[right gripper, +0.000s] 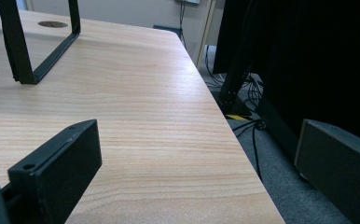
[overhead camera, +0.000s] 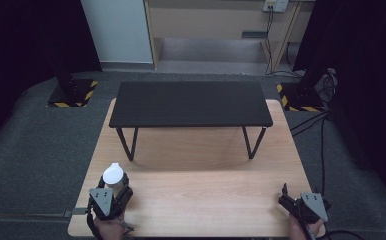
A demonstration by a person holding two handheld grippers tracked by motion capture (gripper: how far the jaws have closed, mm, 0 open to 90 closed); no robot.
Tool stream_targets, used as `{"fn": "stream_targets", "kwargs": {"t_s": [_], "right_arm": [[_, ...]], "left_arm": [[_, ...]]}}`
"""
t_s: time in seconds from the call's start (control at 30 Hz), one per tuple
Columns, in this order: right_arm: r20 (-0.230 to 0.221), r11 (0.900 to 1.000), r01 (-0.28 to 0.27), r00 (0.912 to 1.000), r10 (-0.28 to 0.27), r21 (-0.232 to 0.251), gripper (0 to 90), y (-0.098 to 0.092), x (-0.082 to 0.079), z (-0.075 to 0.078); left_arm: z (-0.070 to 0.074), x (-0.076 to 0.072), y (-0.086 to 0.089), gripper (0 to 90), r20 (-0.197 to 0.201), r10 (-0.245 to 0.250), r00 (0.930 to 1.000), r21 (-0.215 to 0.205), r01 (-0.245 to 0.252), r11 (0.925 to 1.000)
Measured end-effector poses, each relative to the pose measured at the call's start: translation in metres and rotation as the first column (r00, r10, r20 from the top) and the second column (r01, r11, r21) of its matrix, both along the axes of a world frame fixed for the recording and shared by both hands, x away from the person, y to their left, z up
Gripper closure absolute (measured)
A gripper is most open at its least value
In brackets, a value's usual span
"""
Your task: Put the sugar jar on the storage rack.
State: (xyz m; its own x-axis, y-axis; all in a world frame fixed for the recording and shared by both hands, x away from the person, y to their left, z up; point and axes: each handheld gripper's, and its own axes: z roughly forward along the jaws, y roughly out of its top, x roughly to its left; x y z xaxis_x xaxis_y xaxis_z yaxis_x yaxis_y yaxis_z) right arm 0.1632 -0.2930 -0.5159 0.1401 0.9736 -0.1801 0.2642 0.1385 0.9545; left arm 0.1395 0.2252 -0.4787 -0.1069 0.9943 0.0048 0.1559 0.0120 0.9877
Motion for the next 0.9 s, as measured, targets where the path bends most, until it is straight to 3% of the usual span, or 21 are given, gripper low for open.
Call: {"fn": "stream_targets", "kwargs": {"t_s": [0.43,0.9], "right_arm": [[0.002,1.000,0.000,1.0000,0.000,0.006,0.5,-0.001,0.000,0.000],[0.011,1.000,-0.009,0.9999,0.009,0.020,0.5,-0.004,-0.002,-0.001]], "left_arm": [[0.026,0.000,-0.009,29.7,0.028,-0.030,0.9992,0.007,0.030,0.9995],[0.069,0.009,-0.021,29.7,0.055,-0.060,0.9967,-0.021,0.061,0.9979]]}}
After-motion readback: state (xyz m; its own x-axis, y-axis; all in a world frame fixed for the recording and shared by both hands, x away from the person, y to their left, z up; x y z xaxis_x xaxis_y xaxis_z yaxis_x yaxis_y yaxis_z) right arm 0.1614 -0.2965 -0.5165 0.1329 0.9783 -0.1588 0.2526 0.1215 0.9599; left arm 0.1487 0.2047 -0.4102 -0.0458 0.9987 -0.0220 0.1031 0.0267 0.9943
